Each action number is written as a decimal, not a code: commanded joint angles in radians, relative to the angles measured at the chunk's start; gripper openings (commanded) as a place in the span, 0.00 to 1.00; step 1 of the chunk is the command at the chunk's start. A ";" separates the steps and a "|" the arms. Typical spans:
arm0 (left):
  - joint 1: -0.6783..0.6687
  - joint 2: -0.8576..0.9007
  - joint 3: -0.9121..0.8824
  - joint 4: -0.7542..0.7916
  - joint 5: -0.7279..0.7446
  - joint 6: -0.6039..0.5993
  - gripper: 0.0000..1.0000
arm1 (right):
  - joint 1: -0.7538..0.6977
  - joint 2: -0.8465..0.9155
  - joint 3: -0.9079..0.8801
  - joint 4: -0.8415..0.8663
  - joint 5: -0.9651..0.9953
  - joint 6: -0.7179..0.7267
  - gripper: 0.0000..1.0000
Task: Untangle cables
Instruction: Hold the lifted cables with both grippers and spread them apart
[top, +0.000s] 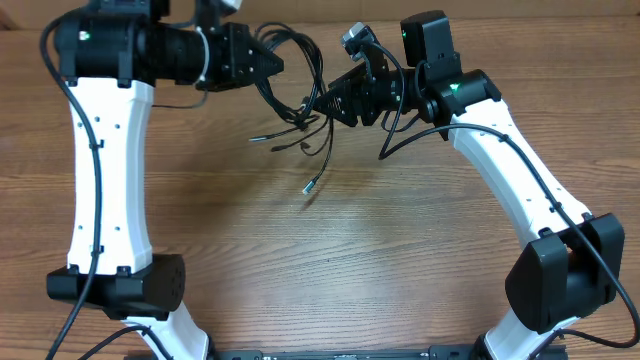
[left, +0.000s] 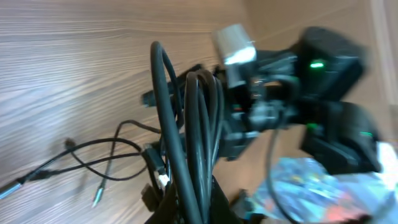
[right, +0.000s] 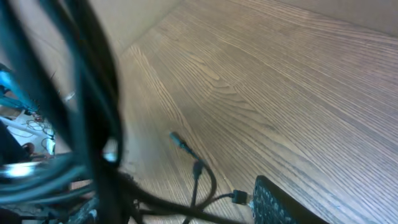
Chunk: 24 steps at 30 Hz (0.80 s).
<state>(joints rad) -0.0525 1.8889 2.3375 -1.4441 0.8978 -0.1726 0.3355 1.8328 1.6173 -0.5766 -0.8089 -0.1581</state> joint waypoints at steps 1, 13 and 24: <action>0.069 -0.032 0.022 0.005 0.269 0.023 0.04 | 0.006 0.011 0.005 0.005 -0.016 -0.008 0.57; 0.140 -0.032 0.022 0.005 0.360 0.042 0.04 | -0.011 0.009 0.006 0.019 -0.035 0.097 0.04; 0.137 -0.031 0.021 -0.102 0.056 0.293 0.04 | -0.089 -0.161 0.008 0.042 -0.035 0.268 0.04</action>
<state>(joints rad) 0.0830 1.8889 2.3375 -1.5188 1.0565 -0.0196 0.2546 1.7882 1.6173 -0.5579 -0.8368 0.0422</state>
